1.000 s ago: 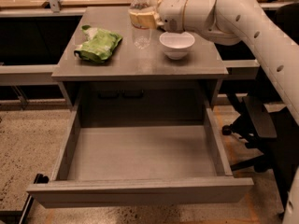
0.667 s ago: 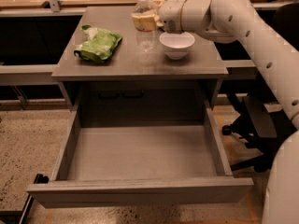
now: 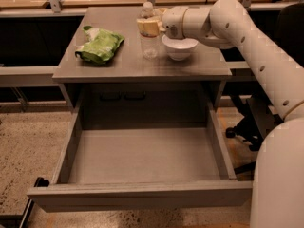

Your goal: Pick water bottle from top drawer and place on counter

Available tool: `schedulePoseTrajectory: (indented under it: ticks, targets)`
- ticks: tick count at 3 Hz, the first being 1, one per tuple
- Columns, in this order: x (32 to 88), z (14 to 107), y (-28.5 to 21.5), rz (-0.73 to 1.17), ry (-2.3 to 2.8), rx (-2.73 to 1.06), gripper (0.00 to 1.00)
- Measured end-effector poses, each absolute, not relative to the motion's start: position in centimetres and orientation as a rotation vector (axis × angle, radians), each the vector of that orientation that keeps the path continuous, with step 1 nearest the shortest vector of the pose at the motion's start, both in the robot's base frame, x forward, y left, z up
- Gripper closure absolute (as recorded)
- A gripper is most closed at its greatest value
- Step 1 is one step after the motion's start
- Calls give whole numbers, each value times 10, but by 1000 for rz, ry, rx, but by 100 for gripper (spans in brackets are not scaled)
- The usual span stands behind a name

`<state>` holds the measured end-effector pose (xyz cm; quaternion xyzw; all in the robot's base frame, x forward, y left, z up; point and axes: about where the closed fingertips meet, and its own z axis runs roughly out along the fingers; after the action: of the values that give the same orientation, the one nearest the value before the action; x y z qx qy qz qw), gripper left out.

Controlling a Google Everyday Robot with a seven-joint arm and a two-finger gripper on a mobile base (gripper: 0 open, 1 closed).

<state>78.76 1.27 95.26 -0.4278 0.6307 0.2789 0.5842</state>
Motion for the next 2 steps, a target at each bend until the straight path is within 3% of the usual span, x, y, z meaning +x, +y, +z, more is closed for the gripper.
schedulePoseTrajectory:
  ticks: [2]
  targets:
    - [790, 952, 12, 660, 1483, -990, 14]
